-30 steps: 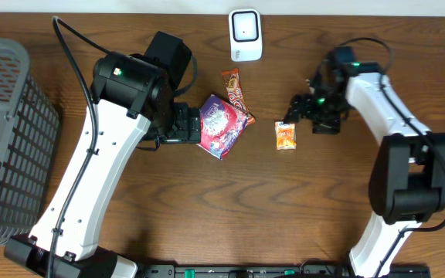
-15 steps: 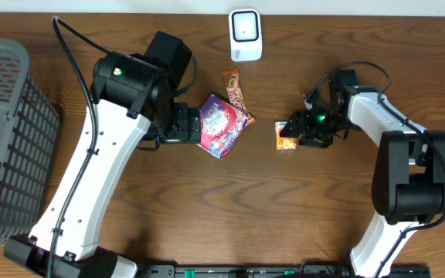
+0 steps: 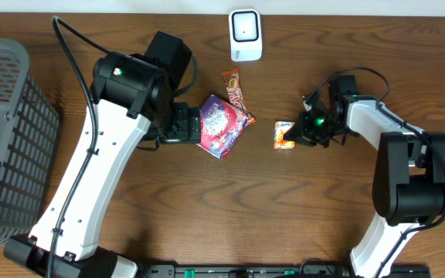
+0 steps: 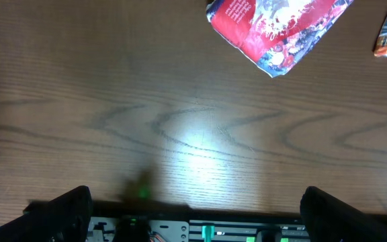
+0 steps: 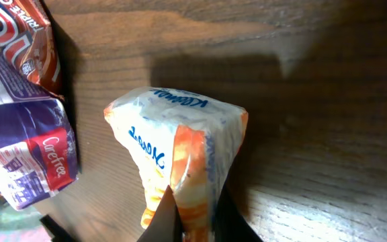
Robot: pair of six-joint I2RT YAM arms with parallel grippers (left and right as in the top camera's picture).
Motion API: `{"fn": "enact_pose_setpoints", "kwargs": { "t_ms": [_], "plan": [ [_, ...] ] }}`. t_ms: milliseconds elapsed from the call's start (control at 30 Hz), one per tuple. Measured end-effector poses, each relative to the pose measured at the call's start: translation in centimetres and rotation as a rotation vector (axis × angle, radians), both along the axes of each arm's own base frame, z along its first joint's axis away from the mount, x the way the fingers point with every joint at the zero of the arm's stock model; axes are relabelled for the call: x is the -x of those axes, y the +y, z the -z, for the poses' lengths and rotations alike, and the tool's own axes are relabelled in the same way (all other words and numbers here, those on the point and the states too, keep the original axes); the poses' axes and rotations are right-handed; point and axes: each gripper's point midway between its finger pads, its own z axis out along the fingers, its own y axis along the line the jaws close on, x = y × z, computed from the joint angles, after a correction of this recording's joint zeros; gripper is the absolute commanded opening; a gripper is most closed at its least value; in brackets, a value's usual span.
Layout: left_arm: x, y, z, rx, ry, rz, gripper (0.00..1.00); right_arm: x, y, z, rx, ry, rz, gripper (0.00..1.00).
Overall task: Scan the item barcode
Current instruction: 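Carry the Kleenex pack up and hold it under the scanner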
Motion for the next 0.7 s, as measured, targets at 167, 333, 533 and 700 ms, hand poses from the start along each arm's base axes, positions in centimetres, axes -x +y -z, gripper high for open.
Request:
{"fn": "enact_pose_setpoints", "kwargs": {
  "t_ms": [167,333,533,700],
  "plan": [
    [0.0,0.0,0.0,0.0,0.0,0.0,0.98,1.0,0.4,-0.5,-0.013,0.063,-0.001,0.01],
    [0.0,0.0,0.0,0.0,0.0,0.0,0.98,-1.8,0.4,-3.7,0.101,0.026,-0.019,0.01],
    [0.0,0.0,0.0,0.0,0.0,0.0,0.98,-11.5,0.7,-12.5,0.378,-0.369,0.002,0.01],
    [0.0,0.0,0.0,0.0,0.0,0.0,0.98,-17.8,3.6,-19.3,0.579,-0.767,0.115,0.01]
  ]
}}
